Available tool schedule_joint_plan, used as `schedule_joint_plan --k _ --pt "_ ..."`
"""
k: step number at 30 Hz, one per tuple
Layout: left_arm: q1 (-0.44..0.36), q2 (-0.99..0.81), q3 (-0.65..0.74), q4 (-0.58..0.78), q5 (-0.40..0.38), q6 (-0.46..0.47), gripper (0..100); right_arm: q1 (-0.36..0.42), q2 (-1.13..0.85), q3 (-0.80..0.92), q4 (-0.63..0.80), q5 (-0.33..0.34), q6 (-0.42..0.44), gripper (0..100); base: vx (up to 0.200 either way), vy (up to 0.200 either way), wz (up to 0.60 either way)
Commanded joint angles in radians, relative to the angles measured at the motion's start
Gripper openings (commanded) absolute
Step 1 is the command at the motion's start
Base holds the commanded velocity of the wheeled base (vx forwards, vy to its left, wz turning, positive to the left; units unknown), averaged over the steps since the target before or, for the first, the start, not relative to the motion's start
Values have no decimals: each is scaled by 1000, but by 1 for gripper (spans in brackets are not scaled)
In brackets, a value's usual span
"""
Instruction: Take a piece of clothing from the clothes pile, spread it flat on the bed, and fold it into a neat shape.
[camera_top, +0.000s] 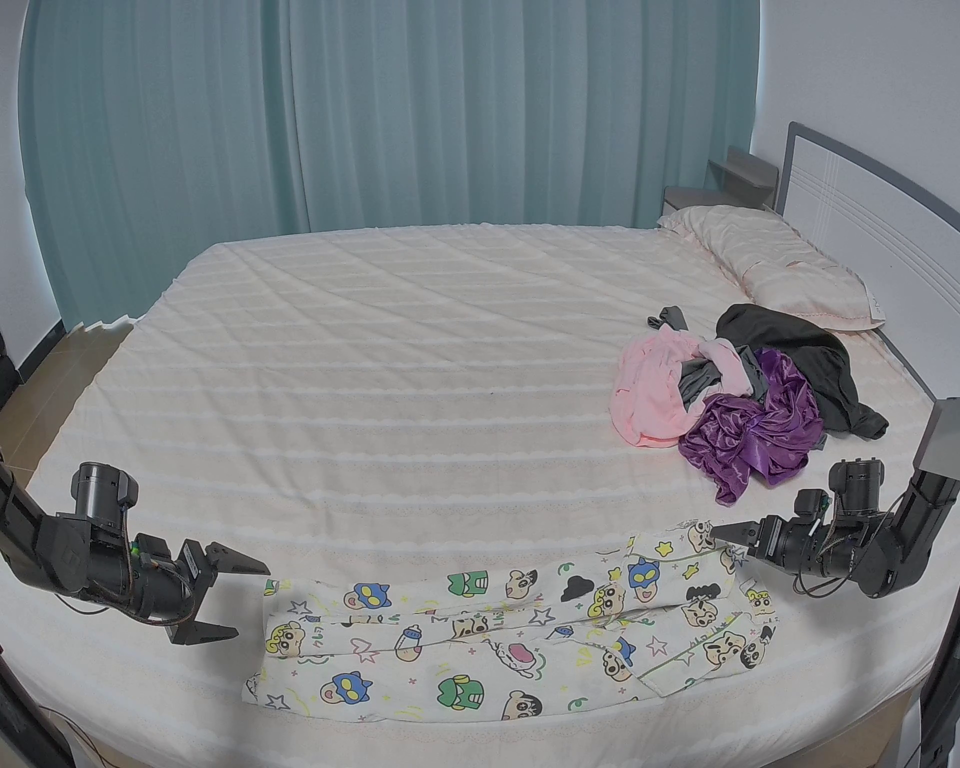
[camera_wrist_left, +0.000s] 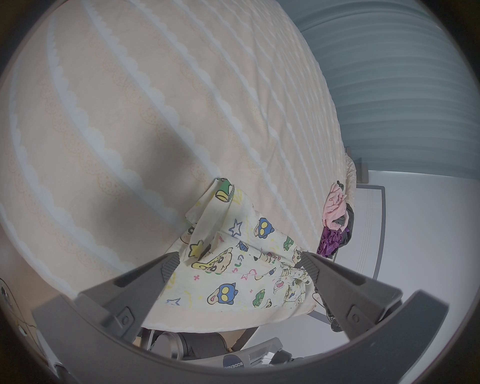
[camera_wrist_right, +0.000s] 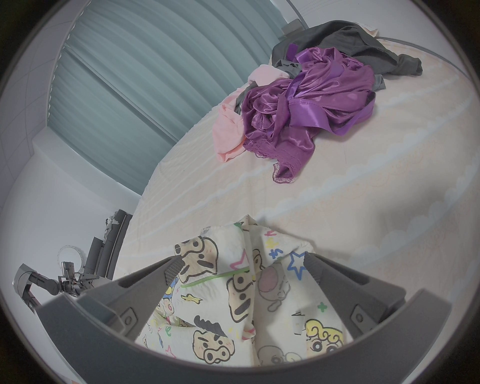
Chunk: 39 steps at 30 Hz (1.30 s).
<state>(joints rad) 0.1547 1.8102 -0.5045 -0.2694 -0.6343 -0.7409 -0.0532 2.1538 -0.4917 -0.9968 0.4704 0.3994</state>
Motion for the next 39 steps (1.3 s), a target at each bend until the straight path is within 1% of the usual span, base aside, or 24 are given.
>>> schedule_joint_plan --k 1,3,6,11,12,19,23,25,26,29,32,39 --pt "0 0 0 -1 -1 0 100 0 9 -1 0 -1 -1 100 0 0 0" --pt "0 0 0 -1 -1 0 100 4 9 2 0 -4 -1 100 0 0 0" --pt "0 0 0 -1 -1 0 100 10 11 -1 1 -27 -4 100 0 0 0" --pt "-1 0 1 -1 1 0 100 41 20 -39 1 -101 -8 100 0 0 0" --pt "-1 0 1 -1 1 0 100 42 18 -42 1 -107 -8 100 0 0 0" --pt "-1 0 1 -1 1 0 100 116 21 -47 12 -119 -33 100 0 0 0" --pt "-1 0 3 -1 1 0 100 127 17 -70 33 -128 -73 100 0 0 0" --pt "-1 0 3 -1 1 0 100 127 17 -71 35 -130 -73 100 0 0 0" --pt "-1 0 3 -1 1 0 100 127 12 -91 64 -139 -80 0 0 0 0" --pt "-1 0 3 -1 1 0 100 127 11 -94 75 -147 -80 0 0 0 0" --pt "-1 0 3 -1 1 0 100 128 8 -80 69 -170 -80 0 0 0 0" --pt "-1 0 3 -1 1 0 100 128 -49 -50 66 -174 -79 0 0 0 0"
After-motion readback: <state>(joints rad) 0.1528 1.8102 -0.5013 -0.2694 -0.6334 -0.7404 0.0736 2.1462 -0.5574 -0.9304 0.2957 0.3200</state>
